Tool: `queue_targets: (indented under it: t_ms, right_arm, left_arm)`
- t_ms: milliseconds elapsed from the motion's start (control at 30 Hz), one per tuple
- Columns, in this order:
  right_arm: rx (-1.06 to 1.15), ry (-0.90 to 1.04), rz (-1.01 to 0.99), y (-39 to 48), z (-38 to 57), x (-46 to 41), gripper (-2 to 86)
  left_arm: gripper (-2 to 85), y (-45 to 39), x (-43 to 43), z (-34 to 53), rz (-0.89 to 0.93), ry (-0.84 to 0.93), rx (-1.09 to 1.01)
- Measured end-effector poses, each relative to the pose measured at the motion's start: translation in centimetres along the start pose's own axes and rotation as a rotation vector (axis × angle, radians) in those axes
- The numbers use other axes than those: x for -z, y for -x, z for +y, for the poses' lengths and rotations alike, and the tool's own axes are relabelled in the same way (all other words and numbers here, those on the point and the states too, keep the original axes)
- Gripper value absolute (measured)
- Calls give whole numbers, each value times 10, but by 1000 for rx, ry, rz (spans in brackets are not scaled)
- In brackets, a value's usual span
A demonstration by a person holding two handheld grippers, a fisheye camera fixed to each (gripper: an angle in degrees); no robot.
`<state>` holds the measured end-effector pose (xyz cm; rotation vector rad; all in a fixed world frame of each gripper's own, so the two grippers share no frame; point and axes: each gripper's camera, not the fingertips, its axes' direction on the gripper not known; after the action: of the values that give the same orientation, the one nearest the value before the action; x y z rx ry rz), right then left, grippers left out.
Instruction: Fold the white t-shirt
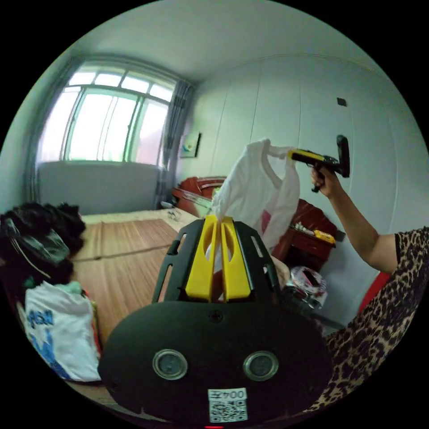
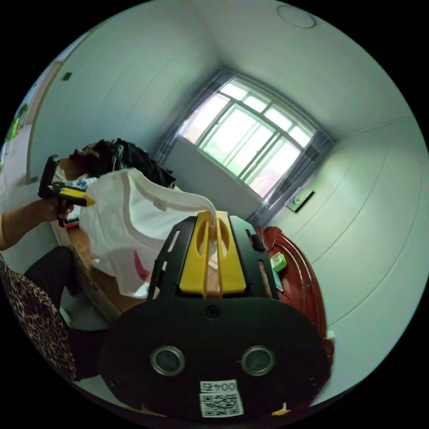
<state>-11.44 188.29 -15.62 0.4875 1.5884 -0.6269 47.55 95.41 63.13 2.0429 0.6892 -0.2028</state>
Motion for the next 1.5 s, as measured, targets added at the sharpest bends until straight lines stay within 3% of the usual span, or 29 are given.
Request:
queue_targets:
  t_ms: [167, 333, 700, 833, 1133, 1333, 1500]
  right_arm:
    - [-30, -173, 75, -20, 3, 70, 12]
    - [55, -194, 81, -17, -2, 106, 2]
    - [246, -258, 52, 36, 22, 167, 0]
    - [235, -242, -17, 27, 20, 152, 0]
    - [223, -106, -98, -8, -19, -27, 11]
    - [138, -13, -229, -34, -57, -256, 31]
    - [-31, 168, -356, -23, -56, -523, 47]
  left_arm:
    - [6, -71, 93, -106, -188, -192, -186]
    - [6, -108, 142, -149, -225, -259, -246]
    - [6, -193, 218, -104, -275, -314, -293]
    - [6, -217, 216, -100, -307, -310, -334]
    - [8, -160, 105, -134, -377, -168, -259]
    - [13, -51, -27, -149, -441, -58, -160]
    - [25, 61, -185, -124, -619, 152, -138]
